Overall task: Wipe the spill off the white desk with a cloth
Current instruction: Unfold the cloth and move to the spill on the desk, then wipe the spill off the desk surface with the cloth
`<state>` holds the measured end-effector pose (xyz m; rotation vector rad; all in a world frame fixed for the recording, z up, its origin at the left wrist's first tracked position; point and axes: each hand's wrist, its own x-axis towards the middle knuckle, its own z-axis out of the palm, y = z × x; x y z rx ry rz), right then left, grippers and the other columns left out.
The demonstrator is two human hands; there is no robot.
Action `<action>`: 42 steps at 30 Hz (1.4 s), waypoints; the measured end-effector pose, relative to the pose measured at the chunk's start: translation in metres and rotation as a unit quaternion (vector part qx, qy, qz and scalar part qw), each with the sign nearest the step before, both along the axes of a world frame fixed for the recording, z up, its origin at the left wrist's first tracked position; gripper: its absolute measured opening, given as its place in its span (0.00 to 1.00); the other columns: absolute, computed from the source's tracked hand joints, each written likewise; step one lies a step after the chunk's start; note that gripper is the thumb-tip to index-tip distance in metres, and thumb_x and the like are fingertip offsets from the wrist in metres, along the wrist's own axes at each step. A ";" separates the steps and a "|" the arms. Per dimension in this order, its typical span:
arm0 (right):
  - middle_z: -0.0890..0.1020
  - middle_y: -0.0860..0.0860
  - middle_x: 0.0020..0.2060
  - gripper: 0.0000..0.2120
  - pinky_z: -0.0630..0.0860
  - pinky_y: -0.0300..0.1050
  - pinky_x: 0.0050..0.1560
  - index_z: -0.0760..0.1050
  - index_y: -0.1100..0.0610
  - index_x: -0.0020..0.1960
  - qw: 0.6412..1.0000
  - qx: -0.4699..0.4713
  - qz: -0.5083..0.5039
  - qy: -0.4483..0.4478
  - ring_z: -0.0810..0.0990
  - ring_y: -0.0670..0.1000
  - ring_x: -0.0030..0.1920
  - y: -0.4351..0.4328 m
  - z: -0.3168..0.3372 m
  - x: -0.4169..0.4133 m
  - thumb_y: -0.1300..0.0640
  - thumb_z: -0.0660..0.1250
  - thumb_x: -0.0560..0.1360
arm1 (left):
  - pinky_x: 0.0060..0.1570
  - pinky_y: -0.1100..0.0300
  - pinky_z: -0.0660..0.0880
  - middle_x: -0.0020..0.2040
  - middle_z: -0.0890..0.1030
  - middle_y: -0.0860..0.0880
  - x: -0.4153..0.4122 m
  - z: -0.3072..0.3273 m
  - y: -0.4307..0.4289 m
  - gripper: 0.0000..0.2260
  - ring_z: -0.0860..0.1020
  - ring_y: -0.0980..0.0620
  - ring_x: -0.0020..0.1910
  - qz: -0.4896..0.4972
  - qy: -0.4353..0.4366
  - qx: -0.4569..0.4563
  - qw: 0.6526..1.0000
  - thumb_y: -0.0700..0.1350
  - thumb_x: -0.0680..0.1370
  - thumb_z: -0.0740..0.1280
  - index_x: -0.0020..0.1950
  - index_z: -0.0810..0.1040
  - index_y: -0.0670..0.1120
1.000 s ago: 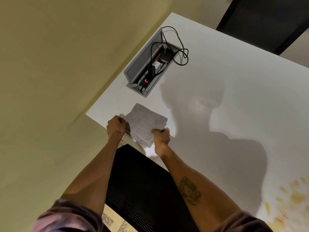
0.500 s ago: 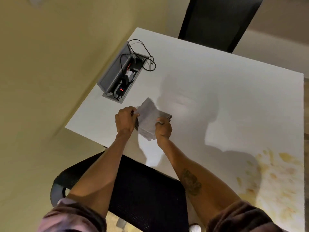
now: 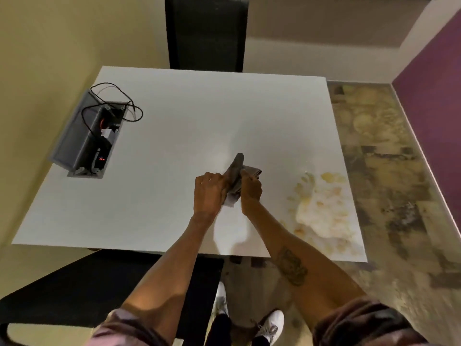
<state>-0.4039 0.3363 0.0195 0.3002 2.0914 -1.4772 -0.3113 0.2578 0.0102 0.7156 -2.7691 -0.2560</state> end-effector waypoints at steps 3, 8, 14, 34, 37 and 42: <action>0.82 0.61 0.56 0.21 0.77 0.56 0.62 0.78 0.63 0.61 0.999 -0.019 -0.033 0.009 0.81 0.61 0.56 0.053 0.004 -0.017 0.47 0.67 0.78 | 0.39 0.54 0.74 0.29 0.75 0.53 -0.022 -0.004 0.047 0.12 0.72 0.51 0.31 -0.057 0.021 0.034 0.998 0.48 0.79 0.69 0.36 0.79 0.51; 0.84 0.59 0.55 0.16 0.80 0.53 0.59 0.80 0.63 0.59 0.997 -0.009 -0.071 0.040 0.83 0.59 0.53 0.138 0.007 -0.037 0.52 0.69 0.78 | 0.41 0.53 0.76 0.33 0.82 0.50 -0.051 0.003 0.123 0.01 0.78 0.48 0.33 -0.175 0.068 0.059 0.981 0.44 0.75 0.76 0.45 0.86 0.51; 0.84 0.57 0.50 0.09 0.74 0.43 0.47 0.84 0.59 0.52 0.985 0.064 -0.112 0.117 0.81 0.54 0.47 0.230 0.007 -0.062 0.56 0.71 0.75 | 0.36 0.54 0.75 0.36 0.84 0.50 -0.084 -0.007 0.188 0.02 0.79 0.46 0.33 -0.295 0.095 0.041 0.950 0.41 0.73 0.74 0.42 0.86 0.48; 0.76 0.62 0.55 0.12 0.80 0.55 0.42 0.81 0.63 0.53 0.903 0.336 0.023 0.267 0.79 0.63 0.45 0.348 -0.053 -0.072 0.54 0.68 0.79 | 0.33 0.55 0.69 0.35 0.81 0.45 -0.063 -0.061 0.146 0.11 0.77 0.42 0.32 -0.120 -0.118 0.001 0.986 0.42 0.80 0.67 0.38 0.81 0.49; 0.76 0.62 0.56 0.12 0.77 0.52 0.43 0.82 0.61 0.56 0.901 0.342 0.021 0.268 0.79 0.63 0.48 0.342 -0.060 -0.074 0.54 0.66 0.80 | 0.36 0.54 0.70 0.41 0.84 0.43 -0.058 -0.075 0.137 0.09 0.80 0.39 0.36 -0.107 -0.109 0.011 0.988 0.43 0.81 0.66 0.45 0.85 0.47; 0.77 0.62 0.55 0.19 0.78 0.56 0.49 0.75 0.52 0.66 0.860 0.426 0.068 0.272 0.78 0.63 0.51 0.360 -0.067 -0.080 0.58 0.68 0.75 | 0.42 0.49 0.74 0.51 0.84 0.42 -0.060 -0.088 0.132 0.12 0.80 0.38 0.47 -0.085 -0.137 0.023 0.987 0.47 0.83 0.62 0.56 0.84 0.46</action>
